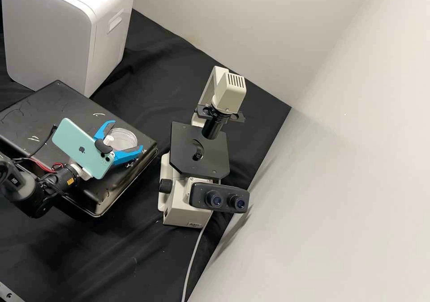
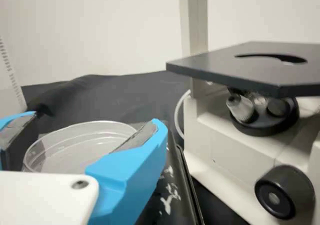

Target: Place the petri dish on the microscope

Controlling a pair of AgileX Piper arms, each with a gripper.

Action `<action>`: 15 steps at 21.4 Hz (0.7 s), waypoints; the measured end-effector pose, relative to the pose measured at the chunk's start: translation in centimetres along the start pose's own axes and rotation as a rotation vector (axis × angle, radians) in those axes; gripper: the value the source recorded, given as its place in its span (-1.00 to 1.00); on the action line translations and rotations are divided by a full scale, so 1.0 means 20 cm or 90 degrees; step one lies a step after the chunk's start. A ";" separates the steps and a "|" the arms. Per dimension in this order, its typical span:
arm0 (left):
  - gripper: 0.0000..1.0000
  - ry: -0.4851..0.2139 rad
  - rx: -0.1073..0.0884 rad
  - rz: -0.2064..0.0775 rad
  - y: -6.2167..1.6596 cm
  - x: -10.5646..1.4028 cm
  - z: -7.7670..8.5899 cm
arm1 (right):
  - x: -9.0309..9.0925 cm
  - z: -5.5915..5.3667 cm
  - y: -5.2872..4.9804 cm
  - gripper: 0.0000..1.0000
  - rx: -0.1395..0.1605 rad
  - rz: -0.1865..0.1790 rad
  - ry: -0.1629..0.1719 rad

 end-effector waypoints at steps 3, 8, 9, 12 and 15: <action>1.00 0.000 0.000 0.000 0.000 0.00 0.00 | -0.01 -0.01 0.02 -1.00 -0.006 0.003 0.010; 1.00 0.000 0.000 0.000 0.000 0.00 0.00 | -0.02 0.00 0.10 -1.00 0.012 0.044 0.006; 1.00 0.001 0.000 0.000 0.000 0.00 0.00 | -0.02 0.00 0.12 -1.00 0.013 0.050 0.007; 1.00 0.005 0.001 0.001 0.002 0.00 -0.01 | -0.02 -0.01 0.15 -1.00 0.022 0.065 0.013; 1.00 0.005 0.001 0.001 0.002 0.00 -0.01 | -0.03 -0.01 0.18 -1.00 0.029 0.073 0.021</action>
